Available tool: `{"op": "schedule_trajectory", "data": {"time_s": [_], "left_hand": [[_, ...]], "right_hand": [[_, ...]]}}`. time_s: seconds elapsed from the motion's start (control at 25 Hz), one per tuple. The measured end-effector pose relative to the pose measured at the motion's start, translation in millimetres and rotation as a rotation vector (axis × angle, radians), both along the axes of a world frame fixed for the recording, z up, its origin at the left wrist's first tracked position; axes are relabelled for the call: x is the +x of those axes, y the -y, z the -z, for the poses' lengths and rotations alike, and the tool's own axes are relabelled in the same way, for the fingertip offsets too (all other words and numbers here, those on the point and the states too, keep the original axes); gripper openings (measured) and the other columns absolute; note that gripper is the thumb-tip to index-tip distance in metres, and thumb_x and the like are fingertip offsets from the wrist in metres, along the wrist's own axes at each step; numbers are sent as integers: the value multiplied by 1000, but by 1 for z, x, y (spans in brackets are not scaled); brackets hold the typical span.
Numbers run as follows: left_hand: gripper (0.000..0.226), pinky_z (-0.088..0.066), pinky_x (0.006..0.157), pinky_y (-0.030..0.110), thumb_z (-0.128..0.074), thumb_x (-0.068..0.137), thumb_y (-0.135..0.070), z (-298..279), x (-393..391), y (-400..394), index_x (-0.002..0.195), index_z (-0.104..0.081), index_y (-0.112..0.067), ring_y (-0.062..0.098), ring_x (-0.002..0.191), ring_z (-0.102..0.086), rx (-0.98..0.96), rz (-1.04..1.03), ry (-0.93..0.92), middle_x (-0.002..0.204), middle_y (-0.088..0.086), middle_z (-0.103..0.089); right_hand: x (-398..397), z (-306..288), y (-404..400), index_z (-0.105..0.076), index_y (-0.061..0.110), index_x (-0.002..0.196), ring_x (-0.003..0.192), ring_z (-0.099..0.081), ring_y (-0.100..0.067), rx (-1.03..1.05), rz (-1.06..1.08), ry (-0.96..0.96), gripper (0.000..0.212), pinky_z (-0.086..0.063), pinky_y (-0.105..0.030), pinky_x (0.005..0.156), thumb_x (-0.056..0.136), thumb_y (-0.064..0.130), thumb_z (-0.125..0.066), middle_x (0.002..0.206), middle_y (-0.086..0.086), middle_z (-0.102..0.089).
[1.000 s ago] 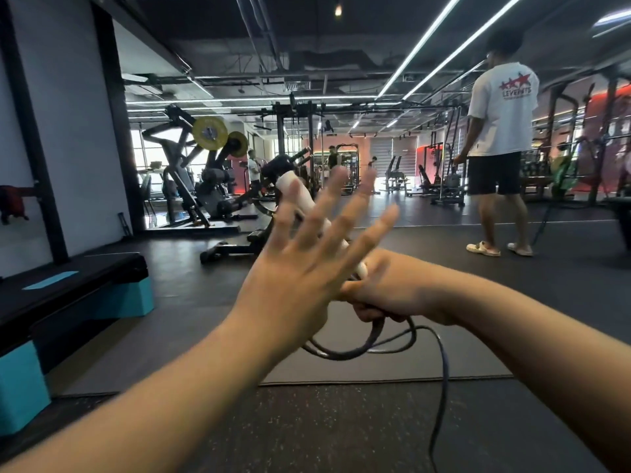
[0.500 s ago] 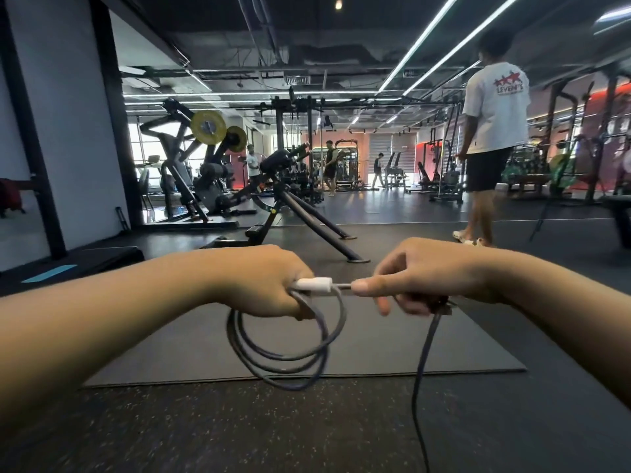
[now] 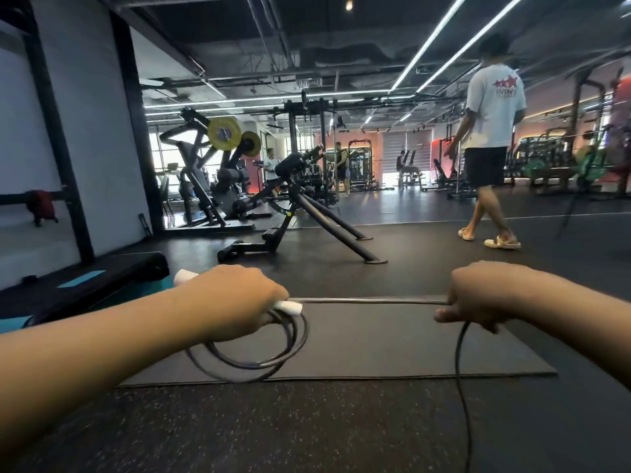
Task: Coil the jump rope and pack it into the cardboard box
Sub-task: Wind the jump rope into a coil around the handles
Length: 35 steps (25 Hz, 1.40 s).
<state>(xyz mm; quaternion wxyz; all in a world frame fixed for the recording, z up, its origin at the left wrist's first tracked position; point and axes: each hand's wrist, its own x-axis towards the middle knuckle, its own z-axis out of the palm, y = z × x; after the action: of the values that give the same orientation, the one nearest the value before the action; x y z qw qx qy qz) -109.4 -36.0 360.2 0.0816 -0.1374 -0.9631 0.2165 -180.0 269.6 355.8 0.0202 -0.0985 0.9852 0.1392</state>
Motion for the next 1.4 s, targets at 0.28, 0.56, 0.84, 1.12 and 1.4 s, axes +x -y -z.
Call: {"op": "schedule_trajectory", "data": {"time_s": [0.28, 0.56, 0.84, 1.12, 1.4], "left_hand": [[35, -40, 54, 24, -64, 92, -47, -16, -10, -5, 87, -51, -15, 10, 55, -37, 1149, -31, 459, 64, -6, -42], [26, -37, 45, 22, -51, 103, -35, 4, -25, -42, 84, -44, -19, 6, 42, -30, 2190, 185, 233, 63, -5, -34], [29, -33, 33, 20, -51, 103, -34, -5, -24, -52, 78, -47, -19, 5, 37, -24, 2444, 280, 341, 57, -8, -27], [30, -32, 33, 20, -51, 103, -32, -6, -21, -59, 77, -47, -19, 5, 37, -24, 2461, 217, 300, 55, -8, -28], [41, -48, 44, 28, -36, 107, -40, -2, -32, -106, 85, -47, -7, 21, 56, -54, 3067, -101, -99, 76, 7, -49]], "right_hand": [[10, 12, 11, -72, 19, 100, 56, -70, -9, -868, -404, 142, 11, -56, -24, 62, 95, 28, -70, 59, 1, -68], [13, 34, 36, -71, 7, 110, 57, -50, -15, -1398, -346, 240, 26, -52, -29, 60, 99, 30, -64, 66, -2, -45], [6, 45, 10, -76, 13, 120, 43, -36, -9, -1882, -341, 628, 32, -21, -24, 45, 92, 16, -60, 61, -3, -42], [0, 27, -5, -74, 7, 114, 61, -60, -17, -1299, -407, 400, 20, -44, -30, 57, 99, 5, -60, 82, 3, -76], [9, 63, 63, -61, 4, 131, 72, -49, -11, -1893, -604, 519, 64, -36, -27, 62, 74, 26, -82, 101, -10, -61]]}}
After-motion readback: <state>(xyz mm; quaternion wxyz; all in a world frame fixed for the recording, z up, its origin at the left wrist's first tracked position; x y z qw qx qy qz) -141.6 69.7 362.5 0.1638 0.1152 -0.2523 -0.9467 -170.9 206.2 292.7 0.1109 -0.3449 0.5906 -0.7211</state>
